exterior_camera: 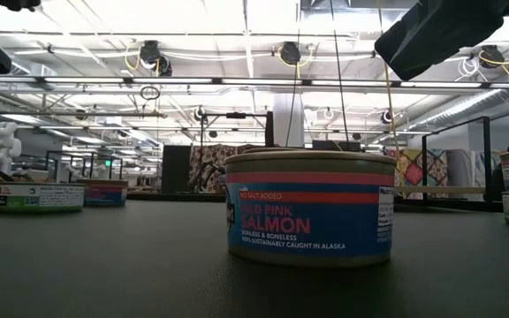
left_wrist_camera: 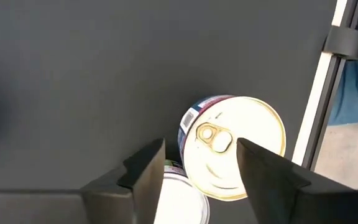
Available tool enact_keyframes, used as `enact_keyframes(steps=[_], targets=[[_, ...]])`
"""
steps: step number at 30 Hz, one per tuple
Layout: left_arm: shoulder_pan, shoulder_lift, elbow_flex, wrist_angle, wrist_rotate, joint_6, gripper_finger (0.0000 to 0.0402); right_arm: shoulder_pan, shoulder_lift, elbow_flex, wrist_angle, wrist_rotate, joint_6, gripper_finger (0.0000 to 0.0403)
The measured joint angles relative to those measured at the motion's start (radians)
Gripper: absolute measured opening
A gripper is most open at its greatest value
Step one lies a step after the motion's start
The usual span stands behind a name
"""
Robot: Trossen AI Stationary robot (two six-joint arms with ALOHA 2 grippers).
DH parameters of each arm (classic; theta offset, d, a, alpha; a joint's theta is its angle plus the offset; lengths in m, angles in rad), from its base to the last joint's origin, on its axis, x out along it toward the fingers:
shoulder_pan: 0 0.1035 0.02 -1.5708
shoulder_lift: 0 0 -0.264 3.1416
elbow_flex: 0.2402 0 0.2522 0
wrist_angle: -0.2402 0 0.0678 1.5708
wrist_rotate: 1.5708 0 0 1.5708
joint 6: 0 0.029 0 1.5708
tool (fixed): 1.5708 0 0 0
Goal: Stack canned seafood by type on shelf
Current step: Put the blue pink tuna can on the shelf
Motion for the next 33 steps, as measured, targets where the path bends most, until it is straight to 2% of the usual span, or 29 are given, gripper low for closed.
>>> enact_keyframes(steps=[8,15,24,33], targets=[[0.000,0.000,0.000,-0.034,0.057,0.001,0.0221,0.000,0.000,0.000,0.000,0.000,0.001,0.0000],[0.008,-0.001,-0.042,-0.010,0.060,0.027,0.0221,0.000,0.009,0.000,-0.004,0.000,-0.001,0.0000],[0.066,-0.001,-0.159,0.198,0.133,0.054,0.0221,-0.002,0.034,0.000,-0.023,-0.001,0.002,0.0000],[0.077,-0.001,-0.239,0.275,0.242,0.047,0.0220,-0.002,0.034,0.000,-0.023,0.000,0.002,0.0000]])
